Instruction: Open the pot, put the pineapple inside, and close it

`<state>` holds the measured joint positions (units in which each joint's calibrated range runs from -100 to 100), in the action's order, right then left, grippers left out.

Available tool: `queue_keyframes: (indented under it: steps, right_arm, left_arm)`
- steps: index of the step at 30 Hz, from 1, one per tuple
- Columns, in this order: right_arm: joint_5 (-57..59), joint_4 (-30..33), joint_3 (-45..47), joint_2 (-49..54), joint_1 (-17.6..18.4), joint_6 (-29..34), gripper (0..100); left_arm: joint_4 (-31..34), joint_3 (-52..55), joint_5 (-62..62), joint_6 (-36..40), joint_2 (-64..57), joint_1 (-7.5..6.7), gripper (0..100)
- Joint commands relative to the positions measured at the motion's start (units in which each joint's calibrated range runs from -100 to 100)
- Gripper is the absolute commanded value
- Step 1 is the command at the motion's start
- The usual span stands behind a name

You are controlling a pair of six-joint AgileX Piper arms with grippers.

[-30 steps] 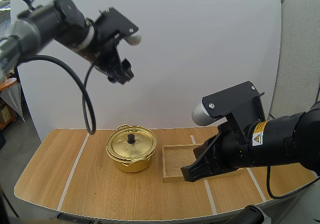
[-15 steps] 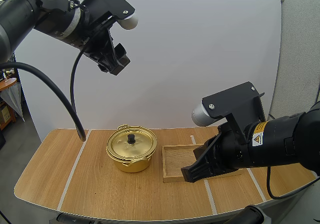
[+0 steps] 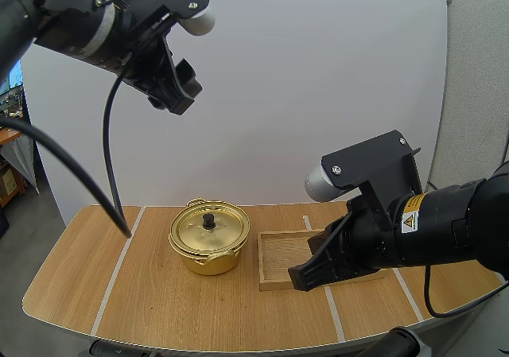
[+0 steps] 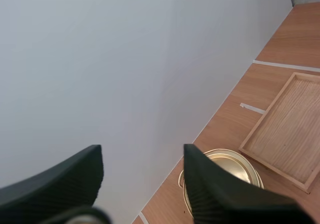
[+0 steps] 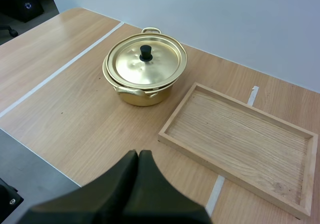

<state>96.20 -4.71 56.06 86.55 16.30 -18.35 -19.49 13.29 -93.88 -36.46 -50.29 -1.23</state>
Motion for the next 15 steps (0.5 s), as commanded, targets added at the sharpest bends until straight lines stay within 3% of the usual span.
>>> queue_keyframes:
  steps: [1,3,15]
  right_arm:
    - [0.3,0.4,0.2,0.6,-0.2,-0.1,0]
    - [0.3,0.4,0.2,0.6,-0.2,-0.1,0]
    - [0.3,-0.2,0.2,0.6,-0.2,-0.1,0]
  left_arm:
    - [0.4,-0.4,-2.8,1.6,-2.3,-0.08,26]
    - [0.4,-0.4,-3.3,2.9,-3.9,-0.08,1]
    - [0.3,-0.4,-5.1,9.1,-15.0,-0.08,0]
